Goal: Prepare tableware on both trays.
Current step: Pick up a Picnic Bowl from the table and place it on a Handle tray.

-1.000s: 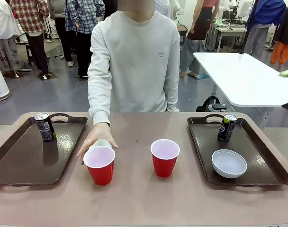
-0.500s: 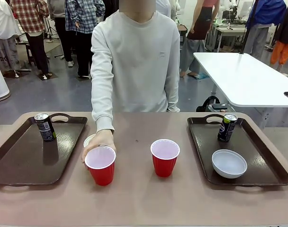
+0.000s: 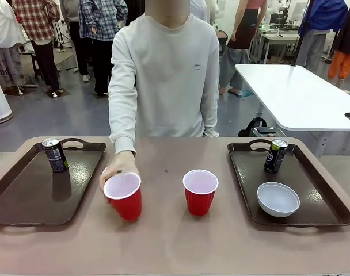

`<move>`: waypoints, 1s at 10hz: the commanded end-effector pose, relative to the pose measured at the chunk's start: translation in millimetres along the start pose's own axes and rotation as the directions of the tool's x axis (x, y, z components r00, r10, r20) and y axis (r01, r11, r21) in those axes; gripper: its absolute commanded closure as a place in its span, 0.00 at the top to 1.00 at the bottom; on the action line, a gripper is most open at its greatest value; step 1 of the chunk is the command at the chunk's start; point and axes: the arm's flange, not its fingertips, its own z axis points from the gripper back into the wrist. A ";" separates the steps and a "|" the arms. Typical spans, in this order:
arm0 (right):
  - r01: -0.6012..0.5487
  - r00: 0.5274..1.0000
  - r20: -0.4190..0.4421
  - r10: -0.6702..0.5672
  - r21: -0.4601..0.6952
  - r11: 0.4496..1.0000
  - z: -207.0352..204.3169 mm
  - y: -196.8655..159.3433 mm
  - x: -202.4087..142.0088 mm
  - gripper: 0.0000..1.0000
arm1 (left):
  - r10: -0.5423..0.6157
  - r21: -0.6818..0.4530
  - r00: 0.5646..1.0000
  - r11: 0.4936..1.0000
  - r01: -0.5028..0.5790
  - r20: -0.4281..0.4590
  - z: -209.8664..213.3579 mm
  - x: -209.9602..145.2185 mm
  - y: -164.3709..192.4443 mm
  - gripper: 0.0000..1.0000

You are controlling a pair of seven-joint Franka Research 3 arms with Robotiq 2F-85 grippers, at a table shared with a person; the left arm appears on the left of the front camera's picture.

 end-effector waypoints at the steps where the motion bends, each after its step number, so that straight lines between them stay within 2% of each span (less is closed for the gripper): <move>1: 0.023 1.000 -0.008 -0.023 0.005 1.000 1.8 4.4 0.9 1.00 | -0.146 0.098 0.989 0.985 0.144 0.016 -19.5 -15.4 -44.0 1.00; 3: 0.023 1.000 -0.008 -0.023 0.005 1.000 1.8 4.4 0.9 1.00 | -0.288 0.291 0.957 0.913 0.285 -0.035 -76.2 -11.0 -76.0 1.00; 4: 0.023 1.000 -0.008 -0.023 0.005 1.000 1.8 4.4 0.9 1.00 | -0.339 0.347 0.938 0.873 0.344 -0.077 -98.2 -15.2 -86.5 1.00; 6: 0.023 1.000 -0.008 -0.023 0.005 1.000 1.8 4.4 0.9 1.00 | -0.417 0.471 0.894 0.763 0.442 -0.163 -145.3 -35.5 -101.4 1.00; 8: 0.023 1.000 -0.008 -0.023 0.005 1.000 1.8 4.4 0.9 1.00 | -0.483 0.572 0.831 0.611 0.547 -0.278 -192.3 -59.6 -124.0 1.00; 9: 0.023 1.000 -0.008 -0.023 0.005 1.000 1.8 4.4 0.9 1.00 | -0.485 0.598 0.814 0.564 0.570 -0.319 -213.3 -67.4 -132.6 1.00; 10: 0.023 1.000 -0.008 -0.023 0.005 1.000 1.8 4.4 0.9 1.00 | -0.461 0.610 0.811 0.541 0.579 -0.360 -228.8 -71.2 -143.8 1.00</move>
